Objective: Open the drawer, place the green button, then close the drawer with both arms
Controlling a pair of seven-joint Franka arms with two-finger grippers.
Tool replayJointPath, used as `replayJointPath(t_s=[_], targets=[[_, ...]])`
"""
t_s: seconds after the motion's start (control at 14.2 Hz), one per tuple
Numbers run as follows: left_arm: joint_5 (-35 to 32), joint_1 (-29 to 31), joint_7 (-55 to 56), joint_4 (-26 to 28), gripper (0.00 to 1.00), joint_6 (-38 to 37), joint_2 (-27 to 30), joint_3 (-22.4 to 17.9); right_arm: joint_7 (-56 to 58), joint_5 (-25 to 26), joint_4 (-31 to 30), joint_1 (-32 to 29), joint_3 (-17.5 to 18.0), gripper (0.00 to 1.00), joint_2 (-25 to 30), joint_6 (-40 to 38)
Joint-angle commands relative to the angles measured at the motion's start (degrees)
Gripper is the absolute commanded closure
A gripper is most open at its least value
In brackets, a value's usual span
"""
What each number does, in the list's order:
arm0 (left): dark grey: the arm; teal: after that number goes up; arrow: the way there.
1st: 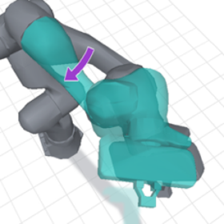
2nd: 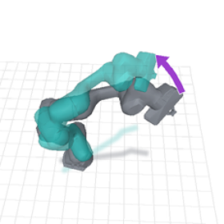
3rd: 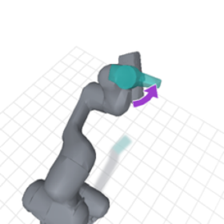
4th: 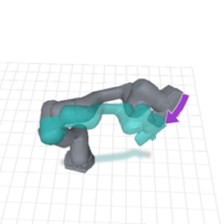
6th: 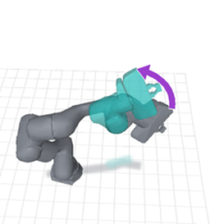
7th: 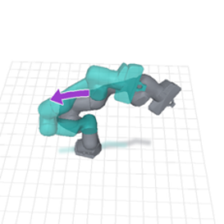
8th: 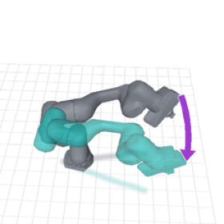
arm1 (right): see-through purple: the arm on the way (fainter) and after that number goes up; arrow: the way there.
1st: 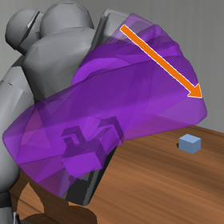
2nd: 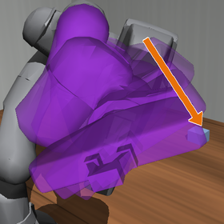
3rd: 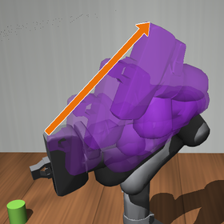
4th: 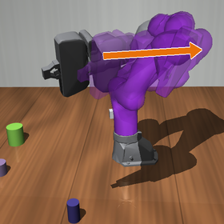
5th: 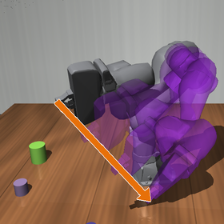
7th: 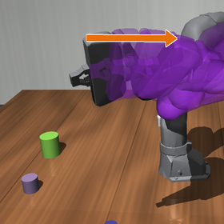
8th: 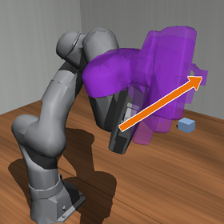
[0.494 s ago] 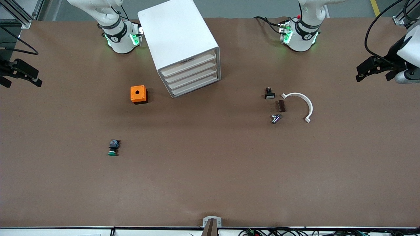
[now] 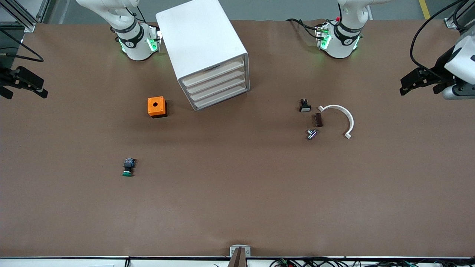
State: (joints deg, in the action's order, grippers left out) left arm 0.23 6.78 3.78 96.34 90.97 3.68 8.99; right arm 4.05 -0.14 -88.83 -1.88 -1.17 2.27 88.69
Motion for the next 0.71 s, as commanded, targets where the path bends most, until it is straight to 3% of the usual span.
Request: replayJointPath(t_s=[0.0, 0.35, 0.49, 0.63], targets=[[0.73, 0.34, -0.53, -4.84, 0.00, -0.88, -6.04, 0.16, 0.70, 0.84, 1.38, -0.67, 0.64, 0.00, -0.60, -0.98], [3.36, -0.10, 4.55, -5.37, 0.00, 2.00, -14.74, 0.24, 0.79, 0.75, 1.38, -0.24, 0.99, 0.00, -1.83, -1.06], [3.55, -0.97, 13.05, -5.54, 0.00, 3.42, -17.56, 0.33, 0.18, 1.02, 1.29, 1.16, 0.99, 0.00, -2.79, -1.33], [3.64, -5.43, 25.07, -5.63, 0.00, 4.21, -21.24, 0.24, 0.09, 1.02, 1.29, 1.26, 0.99, 0.00, -3.93, -1.24]])
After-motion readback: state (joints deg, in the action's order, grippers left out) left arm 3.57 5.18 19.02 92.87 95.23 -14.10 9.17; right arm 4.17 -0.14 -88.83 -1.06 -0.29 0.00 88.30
